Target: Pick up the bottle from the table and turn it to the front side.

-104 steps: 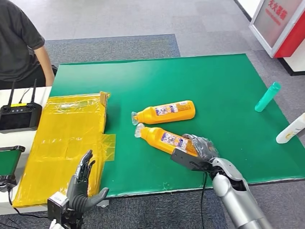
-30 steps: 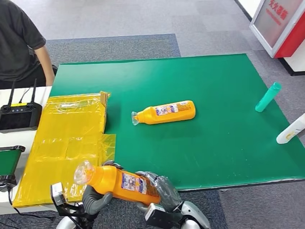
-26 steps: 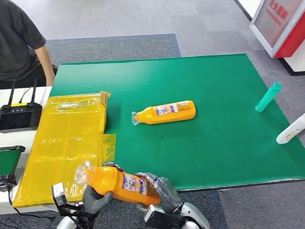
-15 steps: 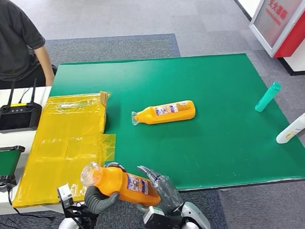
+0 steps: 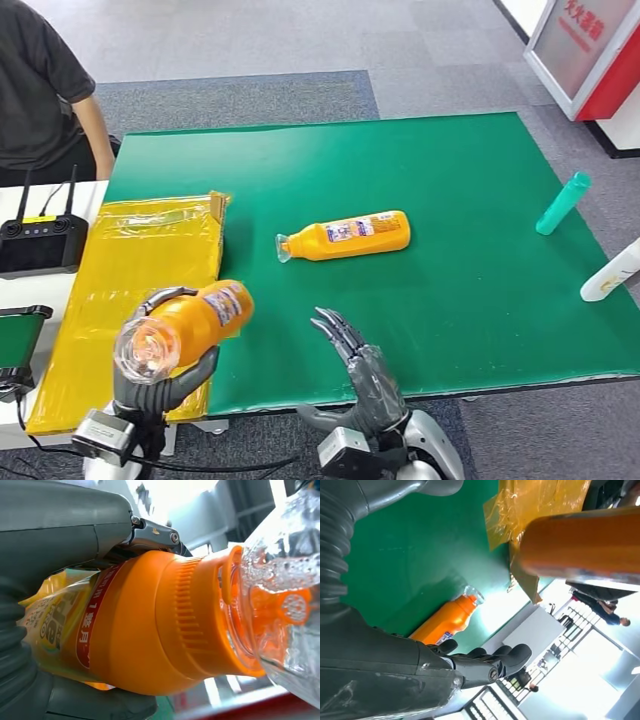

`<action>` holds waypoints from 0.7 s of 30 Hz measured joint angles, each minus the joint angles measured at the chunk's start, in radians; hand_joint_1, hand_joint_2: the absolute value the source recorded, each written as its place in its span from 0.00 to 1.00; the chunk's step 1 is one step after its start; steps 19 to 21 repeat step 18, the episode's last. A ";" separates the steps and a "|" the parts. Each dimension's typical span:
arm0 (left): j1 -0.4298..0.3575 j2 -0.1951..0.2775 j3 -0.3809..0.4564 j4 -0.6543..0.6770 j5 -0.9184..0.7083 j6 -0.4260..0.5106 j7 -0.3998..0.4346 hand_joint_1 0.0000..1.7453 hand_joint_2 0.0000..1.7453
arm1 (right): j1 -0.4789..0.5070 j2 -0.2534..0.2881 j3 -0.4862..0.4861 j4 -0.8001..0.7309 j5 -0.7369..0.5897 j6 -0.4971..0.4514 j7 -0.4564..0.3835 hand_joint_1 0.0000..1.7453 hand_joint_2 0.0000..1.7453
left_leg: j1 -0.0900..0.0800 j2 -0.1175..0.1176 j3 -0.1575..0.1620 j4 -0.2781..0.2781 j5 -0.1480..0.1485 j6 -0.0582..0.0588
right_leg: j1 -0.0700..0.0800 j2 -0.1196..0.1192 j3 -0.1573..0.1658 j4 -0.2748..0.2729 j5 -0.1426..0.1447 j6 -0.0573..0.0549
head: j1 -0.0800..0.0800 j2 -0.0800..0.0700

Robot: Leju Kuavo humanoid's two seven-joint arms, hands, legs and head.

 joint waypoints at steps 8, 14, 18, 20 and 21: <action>0.028 -0.026 0.019 -0.114 -0.562 0.318 0.202 1.00 1.00 | 0.051 0.000 -0.034 -0.056 -0.037 0.003 -0.014 0.00 1.00 | 0.000 0.000 0.000 0.000 0.000 0.000 | 0.000 0.000 0.000 0.000 0.000 0.000 | 0.000 0.000; 0.019 0.023 -0.013 -0.120 -0.892 0.425 0.468 1.00 1.00 | 0.080 0.000 -0.064 -0.080 -0.058 0.023 -0.031 0.00 1.00 | 0.000 0.000 0.000 0.000 0.000 0.000 | 0.000 0.000 0.000 0.000 0.000 0.000 | 0.000 0.000; 0.015 0.043 -0.024 -0.117 -0.902 0.433 0.479 1.00 1.00 | 0.085 0.000 -0.074 -0.083 -0.060 0.023 -0.033 0.00 1.00 | 0.000 0.000 0.000 0.000 0.000 0.000 | 0.000 0.000 0.000 0.000 0.000 0.000 | 0.000 0.000; 0.015 0.043 -0.024 -0.117 -0.902 0.433 0.479 1.00 1.00 | 0.085 0.000 -0.074 -0.083 -0.060 0.023 -0.033 0.00 1.00 | 0.000 0.000 0.000 0.000 0.000 0.000 | 0.000 0.000 0.000 0.000 0.000 0.000 | 0.000 0.000; 0.015 0.043 -0.024 -0.117 -0.902 0.433 0.479 1.00 1.00 | 0.085 0.000 -0.074 -0.083 -0.060 0.023 -0.033 0.00 1.00 | 0.000 0.000 0.000 0.000 0.000 0.000 | 0.000 0.000 0.000 0.000 0.000 0.000 | 0.000 0.000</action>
